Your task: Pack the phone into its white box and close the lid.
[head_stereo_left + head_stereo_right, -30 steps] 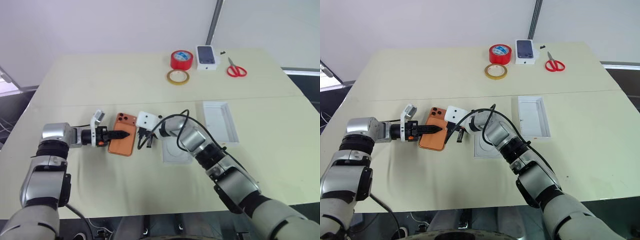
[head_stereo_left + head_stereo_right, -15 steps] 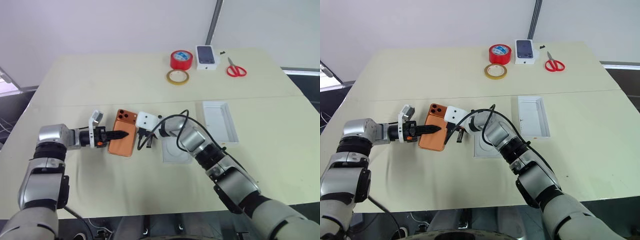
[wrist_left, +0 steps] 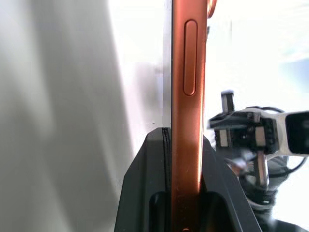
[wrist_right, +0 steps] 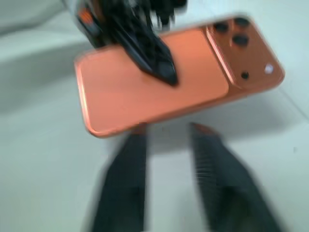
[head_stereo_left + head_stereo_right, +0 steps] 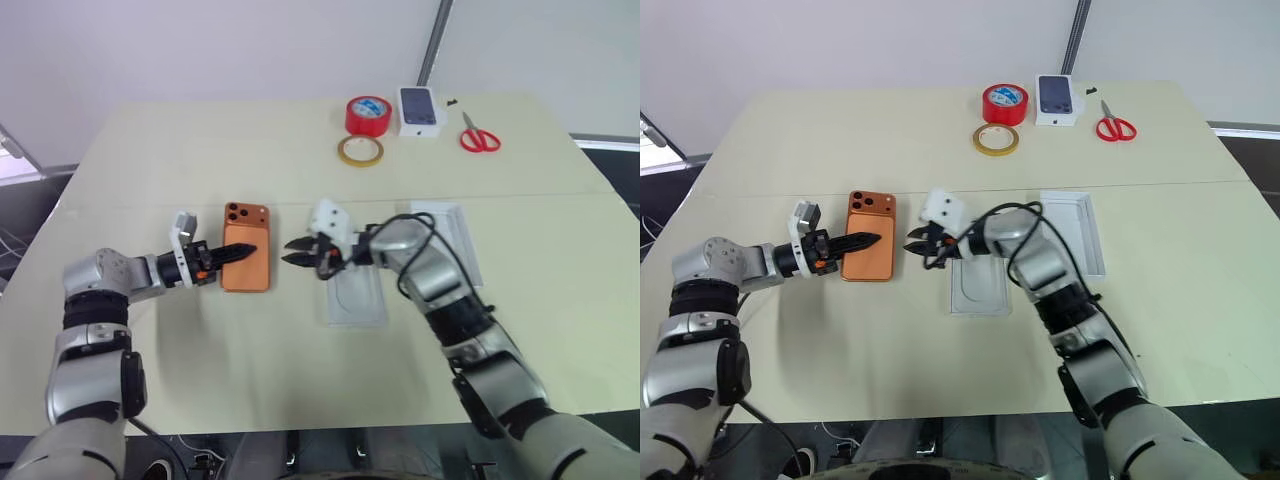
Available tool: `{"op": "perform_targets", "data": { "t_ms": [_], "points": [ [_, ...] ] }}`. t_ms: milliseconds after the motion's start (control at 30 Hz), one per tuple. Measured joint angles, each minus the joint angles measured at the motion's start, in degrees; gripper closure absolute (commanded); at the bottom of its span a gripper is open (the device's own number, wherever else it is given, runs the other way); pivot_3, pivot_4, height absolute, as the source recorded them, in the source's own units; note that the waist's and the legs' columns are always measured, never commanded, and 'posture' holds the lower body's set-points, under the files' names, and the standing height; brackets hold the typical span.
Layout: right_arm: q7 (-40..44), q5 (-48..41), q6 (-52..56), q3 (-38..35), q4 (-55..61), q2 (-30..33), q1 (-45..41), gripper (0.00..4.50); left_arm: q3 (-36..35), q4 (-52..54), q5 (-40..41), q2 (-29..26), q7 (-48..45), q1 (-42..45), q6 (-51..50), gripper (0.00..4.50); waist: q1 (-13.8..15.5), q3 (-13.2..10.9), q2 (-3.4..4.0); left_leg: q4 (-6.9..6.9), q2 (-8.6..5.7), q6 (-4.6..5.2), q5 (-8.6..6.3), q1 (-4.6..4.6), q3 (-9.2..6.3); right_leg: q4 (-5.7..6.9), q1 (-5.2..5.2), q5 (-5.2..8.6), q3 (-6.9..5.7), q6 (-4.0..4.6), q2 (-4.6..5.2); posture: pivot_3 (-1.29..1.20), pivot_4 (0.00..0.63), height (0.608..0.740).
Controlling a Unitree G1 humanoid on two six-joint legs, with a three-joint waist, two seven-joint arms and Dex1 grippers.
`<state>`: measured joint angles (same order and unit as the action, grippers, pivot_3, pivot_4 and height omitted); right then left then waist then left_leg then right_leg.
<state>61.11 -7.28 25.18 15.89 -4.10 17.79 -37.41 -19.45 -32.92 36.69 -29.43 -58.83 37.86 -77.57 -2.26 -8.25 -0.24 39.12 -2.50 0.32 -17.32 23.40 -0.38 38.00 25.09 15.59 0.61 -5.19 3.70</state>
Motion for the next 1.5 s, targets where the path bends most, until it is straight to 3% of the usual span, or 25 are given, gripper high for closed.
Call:
{"op": "perform_targets", "data": {
  "t_ms": [367, 567, 667, 800, 1500],
  "points": [
    [9.9, -8.8, -1.4, -4.8, 23.0, 21.1, 21.2, 1.61, -8.3, 14.5, 7.6, 7.4, 13.4, -5.5, -7.1, 4.50, 0.9, -0.2, -0.29, -0.04, 0.08, 0.23, -0.14, -0.03, 0.00, -0.15, -0.05, 0.00, 0.00, 0.00, -0.03, 0.00, 0.150, 0.740],
    [7.3, -4.6, -9.0, -3.2, 22.9, 22.7, 24.9, 1.61, -8.4, 16.5, 8.5, 9.3, 16.0, -6.6, -6.4, 4.50, 1.7, -0.2, -0.32, -0.02, 0.08, -0.05, 0.02, -0.03, 0.01, -0.29, -0.13, 0.00, 0.00, 0.00, -0.03, 0.00, 0.150, 0.740],
    [5.6, -3.0, -10.9, -2.8, 21.2, 22.2, 24.8, 2.45, -8.3, 17.5, 9.3, 9.7, 16.7, -6.6, -6.4, 4.50, 1.7, -0.3, -0.34, -0.03, 0.08, -0.09, 0.04, -0.02, 0.01, -0.33, -0.14, 0.00, 0.00, 0.00, -0.03, 0.00, 0.150, 0.740],
    [5.2, -1.3, -13.5, -2.0, 19.4, 22.5, 25.2, 4.38, -8.2, 17.8, 9.9, 9.6, 17.1, -6.7, -6.3, 4.50, 1.7, -0.3, -0.34, -0.03, 0.08, -0.10, 0.05, -0.02, 0.01, -0.34, -0.16, 0.00, -0.01, 0.00, -0.03, 0.00, 0.150, 0.740],
    [4.8, -2.1, -13.8, -1.0, 18.7, 22.9, 25.4, 4.45, -6.6, 19.6, 12.3, 9.8, 19.5, -7.9, -6.6, 4.50, 1.7, -0.3, -0.34, -0.01, 0.08, -0.13, 0.07, -0.03, 0.00, -0.34, -0.18, 0.00, -0.02, 0.00, -0.04, 0.00, 0.150, 0.740]
  ]
}}
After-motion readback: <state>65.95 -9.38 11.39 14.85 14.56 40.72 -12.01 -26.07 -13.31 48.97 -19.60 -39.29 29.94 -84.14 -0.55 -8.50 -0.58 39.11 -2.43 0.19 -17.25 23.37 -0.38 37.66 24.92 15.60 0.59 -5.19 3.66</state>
